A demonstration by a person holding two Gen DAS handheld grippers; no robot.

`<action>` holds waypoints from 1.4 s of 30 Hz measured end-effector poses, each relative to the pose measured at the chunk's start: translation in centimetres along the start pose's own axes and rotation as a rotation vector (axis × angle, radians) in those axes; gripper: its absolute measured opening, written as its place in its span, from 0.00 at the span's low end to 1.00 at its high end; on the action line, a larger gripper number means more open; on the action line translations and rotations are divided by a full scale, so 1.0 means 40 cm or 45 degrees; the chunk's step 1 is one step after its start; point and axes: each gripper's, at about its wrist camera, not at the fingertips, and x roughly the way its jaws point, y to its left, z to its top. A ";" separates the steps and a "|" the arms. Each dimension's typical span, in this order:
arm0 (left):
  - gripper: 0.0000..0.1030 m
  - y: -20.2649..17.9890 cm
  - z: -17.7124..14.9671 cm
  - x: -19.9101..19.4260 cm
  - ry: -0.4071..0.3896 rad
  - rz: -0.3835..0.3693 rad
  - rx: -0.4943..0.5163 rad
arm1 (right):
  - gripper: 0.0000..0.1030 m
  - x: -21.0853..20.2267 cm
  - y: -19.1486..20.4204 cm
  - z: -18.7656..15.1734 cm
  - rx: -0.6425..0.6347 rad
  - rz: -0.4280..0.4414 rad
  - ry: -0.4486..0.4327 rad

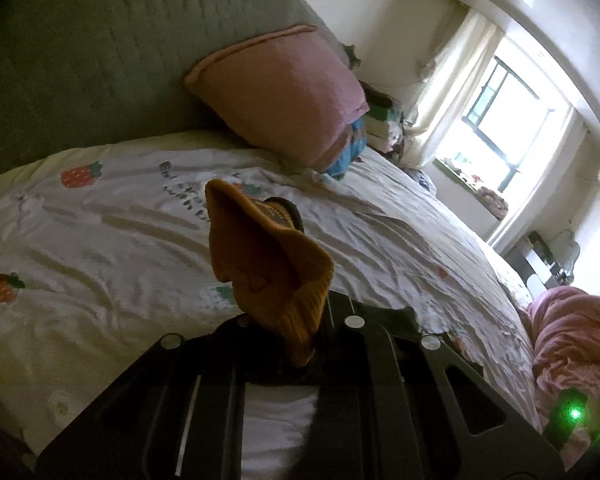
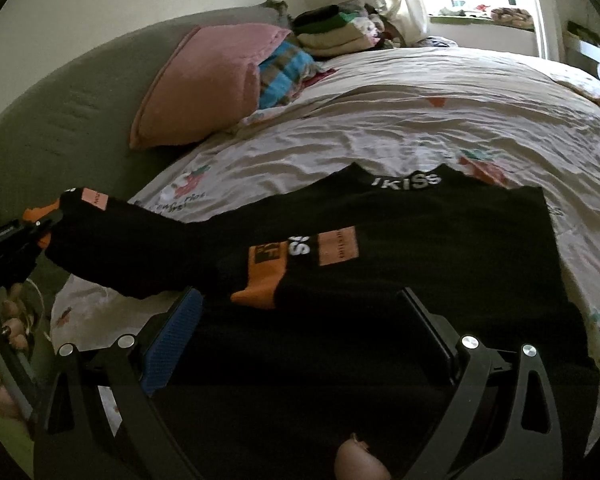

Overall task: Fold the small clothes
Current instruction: 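Grasp the other sleeve's orange cuff with the left gripper and lift it, then carry the sleeve across the shirt body with the left gripper and release it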

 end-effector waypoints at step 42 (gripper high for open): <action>0.04 -0.419 -0.194 0.205 0.348 -0.330 0.350 | 0.93 -0.183 -0.352 -0.007 0.322 -0.192 -0.165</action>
